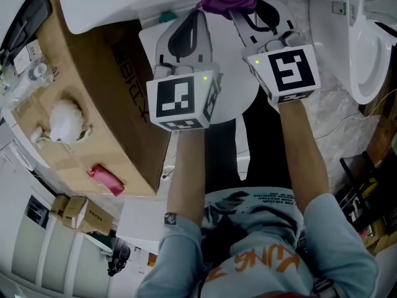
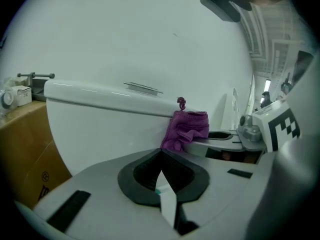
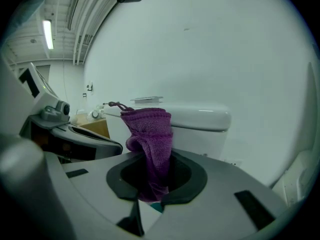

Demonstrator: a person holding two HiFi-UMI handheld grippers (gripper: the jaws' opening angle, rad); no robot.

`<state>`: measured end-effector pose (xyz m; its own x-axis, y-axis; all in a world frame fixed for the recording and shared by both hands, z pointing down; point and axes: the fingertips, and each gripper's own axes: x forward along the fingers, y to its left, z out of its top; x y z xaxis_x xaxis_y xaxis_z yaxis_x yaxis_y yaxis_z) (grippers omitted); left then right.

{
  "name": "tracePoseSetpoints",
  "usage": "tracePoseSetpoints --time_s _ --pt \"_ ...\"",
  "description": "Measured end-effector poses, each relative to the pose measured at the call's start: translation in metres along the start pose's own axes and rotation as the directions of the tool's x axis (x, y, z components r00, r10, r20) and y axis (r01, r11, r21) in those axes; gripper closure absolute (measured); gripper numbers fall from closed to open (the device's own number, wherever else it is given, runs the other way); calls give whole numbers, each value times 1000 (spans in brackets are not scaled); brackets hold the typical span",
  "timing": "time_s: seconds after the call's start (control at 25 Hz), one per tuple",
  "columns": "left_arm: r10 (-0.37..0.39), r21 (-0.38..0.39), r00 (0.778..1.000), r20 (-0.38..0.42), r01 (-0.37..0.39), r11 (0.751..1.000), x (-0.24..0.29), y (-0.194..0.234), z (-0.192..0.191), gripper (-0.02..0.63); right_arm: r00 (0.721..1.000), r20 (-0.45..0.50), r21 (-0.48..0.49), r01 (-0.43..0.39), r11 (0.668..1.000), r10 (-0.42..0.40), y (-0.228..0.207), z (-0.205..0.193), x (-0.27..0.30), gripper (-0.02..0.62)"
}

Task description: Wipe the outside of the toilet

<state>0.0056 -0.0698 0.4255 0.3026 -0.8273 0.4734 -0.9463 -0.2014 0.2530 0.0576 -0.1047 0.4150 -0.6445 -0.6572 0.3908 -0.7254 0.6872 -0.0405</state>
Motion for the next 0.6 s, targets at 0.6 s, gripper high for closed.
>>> tracePoseSetpoints --time_s 0.6 --pt "-86 28 996 -37 87 996 38 -53 -2 581 989 -31 44 146 988 -145 -79 -25 -37 520"
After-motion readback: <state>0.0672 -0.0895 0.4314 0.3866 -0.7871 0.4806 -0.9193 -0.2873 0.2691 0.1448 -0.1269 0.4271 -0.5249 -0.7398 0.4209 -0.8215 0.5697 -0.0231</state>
